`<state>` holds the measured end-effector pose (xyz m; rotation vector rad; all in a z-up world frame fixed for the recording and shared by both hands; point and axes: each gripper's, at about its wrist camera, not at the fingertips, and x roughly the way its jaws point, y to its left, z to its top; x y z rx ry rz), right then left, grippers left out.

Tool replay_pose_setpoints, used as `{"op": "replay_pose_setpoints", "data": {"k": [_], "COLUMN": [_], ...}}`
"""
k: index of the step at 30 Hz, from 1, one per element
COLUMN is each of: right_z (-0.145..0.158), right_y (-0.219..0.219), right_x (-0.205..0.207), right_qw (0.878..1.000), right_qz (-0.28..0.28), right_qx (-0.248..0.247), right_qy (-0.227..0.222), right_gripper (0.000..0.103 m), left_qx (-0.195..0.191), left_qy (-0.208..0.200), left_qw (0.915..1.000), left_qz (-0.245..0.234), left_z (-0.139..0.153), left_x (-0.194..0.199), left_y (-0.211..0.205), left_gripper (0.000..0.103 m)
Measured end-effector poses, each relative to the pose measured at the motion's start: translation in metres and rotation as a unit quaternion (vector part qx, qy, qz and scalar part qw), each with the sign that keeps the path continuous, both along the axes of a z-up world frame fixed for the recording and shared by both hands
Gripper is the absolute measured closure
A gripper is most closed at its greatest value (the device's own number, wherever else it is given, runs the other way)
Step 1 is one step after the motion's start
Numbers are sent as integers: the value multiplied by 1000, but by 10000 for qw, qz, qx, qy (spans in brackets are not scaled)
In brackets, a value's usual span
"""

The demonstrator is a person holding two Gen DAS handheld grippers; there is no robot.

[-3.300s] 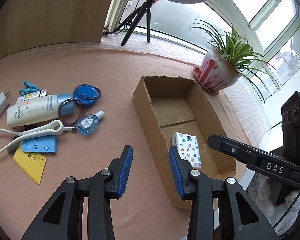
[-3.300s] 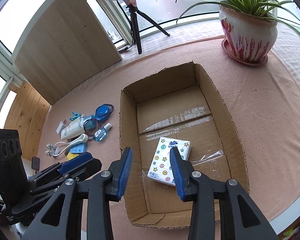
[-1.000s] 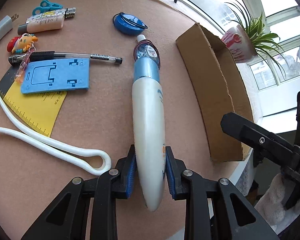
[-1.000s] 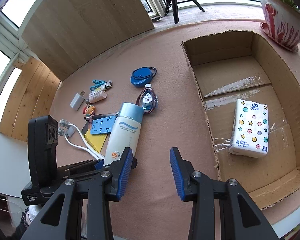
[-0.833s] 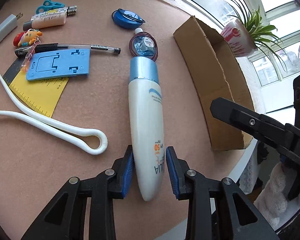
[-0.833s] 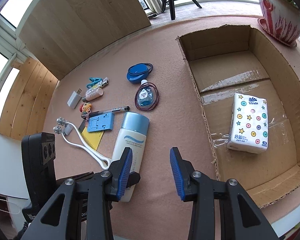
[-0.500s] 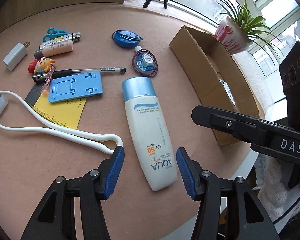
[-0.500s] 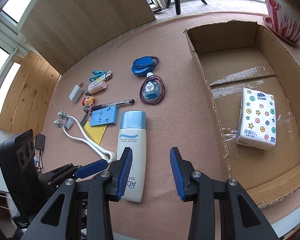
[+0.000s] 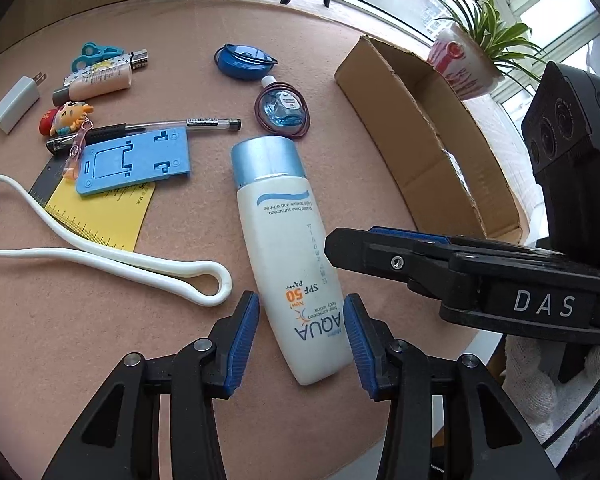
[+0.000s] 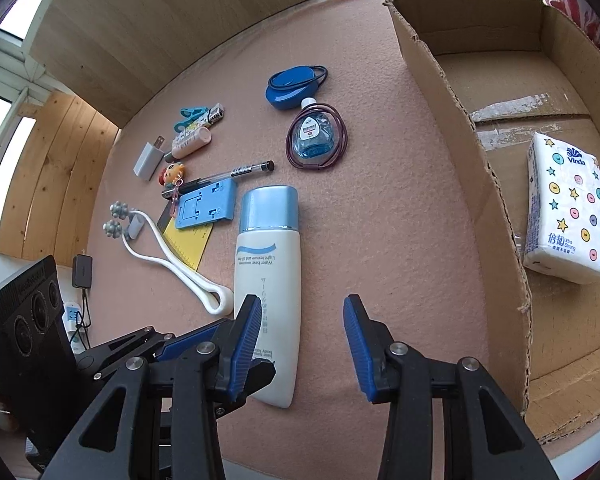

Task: Organize objects
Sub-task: 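Close the right gripper around the white AQUA sunscreen bottle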

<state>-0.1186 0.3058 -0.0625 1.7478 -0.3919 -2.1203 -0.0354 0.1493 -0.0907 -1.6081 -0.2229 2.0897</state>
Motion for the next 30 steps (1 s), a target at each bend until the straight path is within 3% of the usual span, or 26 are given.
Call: {"op": "replay_pose_setpoints", "data": {"k": [11,22,30], "right_z": [-9,-17,-2], "right_y": [-13,-28,-22], "right_x": [-10,-14,-16], "right_qw": [9994,9966,9965], "right_qz": [258,615,746], "right_qx": [-80,-234,-233], "right_qy": [-221,-487,-303], "right_gripper": [64,64,64], "left_qx": [-70,113,128], "left_qy": [58,-30,222], "left_qw": [10000,9998,9992], "left_qz": [-27,183,308], "left_z": [-3,-4,20], "left_x": [-1,-1,0], "left_y": [3,-1,7], "left_gripper": [56,56,56]}}
